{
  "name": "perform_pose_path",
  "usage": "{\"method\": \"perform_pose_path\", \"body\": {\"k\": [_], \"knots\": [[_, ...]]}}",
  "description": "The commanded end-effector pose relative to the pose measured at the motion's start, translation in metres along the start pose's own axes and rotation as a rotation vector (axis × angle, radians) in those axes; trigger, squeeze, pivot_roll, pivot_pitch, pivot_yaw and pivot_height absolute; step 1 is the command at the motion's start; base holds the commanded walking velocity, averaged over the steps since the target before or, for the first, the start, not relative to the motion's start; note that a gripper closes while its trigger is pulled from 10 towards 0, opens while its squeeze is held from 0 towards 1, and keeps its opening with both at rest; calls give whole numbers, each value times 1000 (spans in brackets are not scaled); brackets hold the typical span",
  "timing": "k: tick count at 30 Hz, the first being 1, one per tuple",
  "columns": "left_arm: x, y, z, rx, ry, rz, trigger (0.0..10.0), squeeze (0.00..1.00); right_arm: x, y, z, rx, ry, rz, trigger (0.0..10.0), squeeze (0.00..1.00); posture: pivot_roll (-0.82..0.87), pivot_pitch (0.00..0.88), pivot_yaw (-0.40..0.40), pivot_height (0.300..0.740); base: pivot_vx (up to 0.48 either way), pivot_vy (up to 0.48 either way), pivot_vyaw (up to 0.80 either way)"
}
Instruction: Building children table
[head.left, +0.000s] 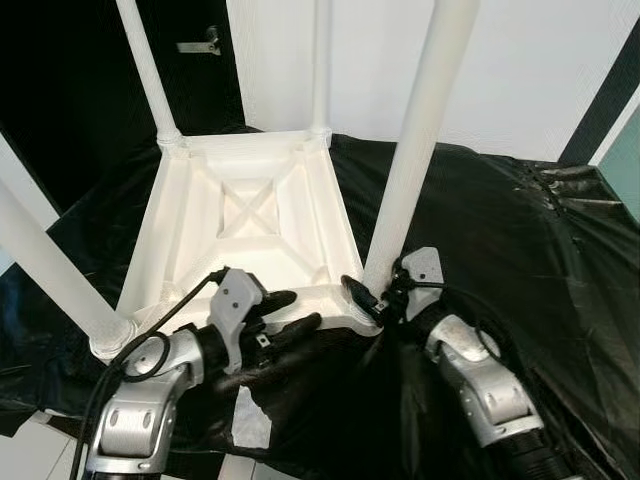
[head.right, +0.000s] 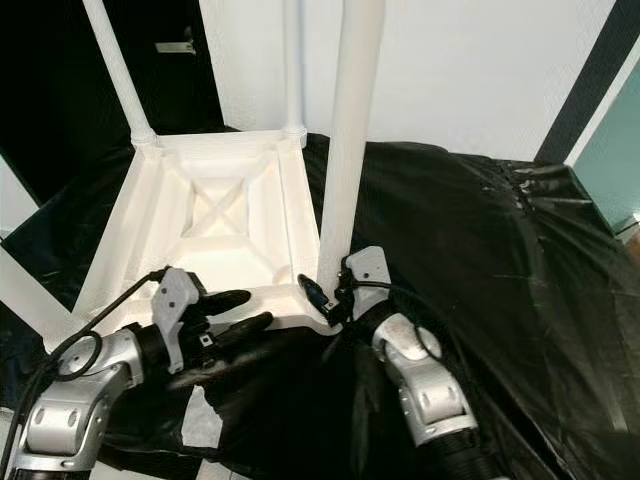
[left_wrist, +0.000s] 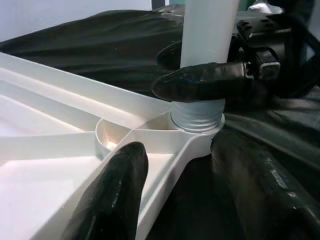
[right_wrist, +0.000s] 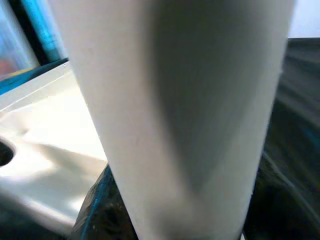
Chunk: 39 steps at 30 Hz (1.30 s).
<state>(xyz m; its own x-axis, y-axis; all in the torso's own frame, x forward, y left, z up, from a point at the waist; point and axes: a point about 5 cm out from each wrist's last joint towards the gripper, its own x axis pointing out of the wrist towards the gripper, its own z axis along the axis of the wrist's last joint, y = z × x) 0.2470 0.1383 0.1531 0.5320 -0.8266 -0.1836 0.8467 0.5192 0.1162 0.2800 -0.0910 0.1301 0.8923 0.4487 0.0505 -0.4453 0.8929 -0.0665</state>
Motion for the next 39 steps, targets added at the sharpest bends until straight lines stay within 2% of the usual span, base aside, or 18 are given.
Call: {"method": "perform_pose_path", "body": {"k": [1,3,4,9,10,11,12,13,20,21,26,27,29,30,31,36,37,39], "knots": [[2,10,0,3,13,162,10000,0,-1,-3,-4,-13,32,-133,0,0,-8,0,-4,740,0,0,0],[5,12,2,12,15,154,10000,0,2,9,-4,22,36,-273,0,0,-7,0,11,740,0,0,0],[6,13,2,19,18,150,10000,0,4,16,-4,35,39,-298,0,0,-11,0,21,740,0,0,0],[11,18,7,35,11,135,10000,0,5,22,4,29,-3,-320,0,0,-21,0,39,740,0,0,0],[12,18,8,46,12,126,10000,0,5,21,5,19,-13,-315,627,0,-26,0,42,740,0,0,0],[12,18,8,46,12,126,10000,0,5,21,5,19,-13,-315,627,0,-26,0,42,740,0,0,0],[13,18,7,53,12,116,10000,0,5,22,5,12,-17,-309,3882,0,-30,0,43,740,0,0,0],[13,19,6,58,15,111,10000,0,5,22,5,18,-22,-302,10000,0,-39,0,43,740,0,0,0],[22,22,5,73,18,102,10000,0,2,8,7,27,-37,-264,10000,0,-62,0,32,740,0,0,0],[24,21,5,72,11,100,10000,0,0,5,9,37,-51,-242,10000,1000,-69,0,29,740,0,0,0],[32,20,8,62,-22,96,10000,0,-13,-13,15,54,-99,-111,10000,1000,-77,0,18,740,0,0,0],[33,19,6,63,-22,97,10000,0,-22,-24,14,56,-94,-36,10000,1000,-64,0,6,740,0,0,0],[34,19,5,64,-20,99,10000,0,-25,-27,14,61,-90,-11,10000,1000,-61,0,5,740,0,0,0],[33,19,5,63,-20,106,10000,0,-28,-32,14,52,-84,25,10000,592,-52,0,-3,740,0,0,0],[32,19,5,57,-23,110,10000,0,-30,-36,14,50,-72,66,10000,0,-47,0,-4,740,0,0,0],[30,18,4,52,-23,122,10000,0,-30,-47,8,-5,-4,228,10000,0,-23,0,-14,740,0,0,0],[30,18,4,52,-23,122,10000,0,-30,-47,8,-5,-4,228,10000,0,-23,0,-14,740,0,0,0],[29,15,3,54,-20,118,10000,0,-21,-53,5,-34,34,318,10000,0,-5,0,-23,740,0,0,0]]}}
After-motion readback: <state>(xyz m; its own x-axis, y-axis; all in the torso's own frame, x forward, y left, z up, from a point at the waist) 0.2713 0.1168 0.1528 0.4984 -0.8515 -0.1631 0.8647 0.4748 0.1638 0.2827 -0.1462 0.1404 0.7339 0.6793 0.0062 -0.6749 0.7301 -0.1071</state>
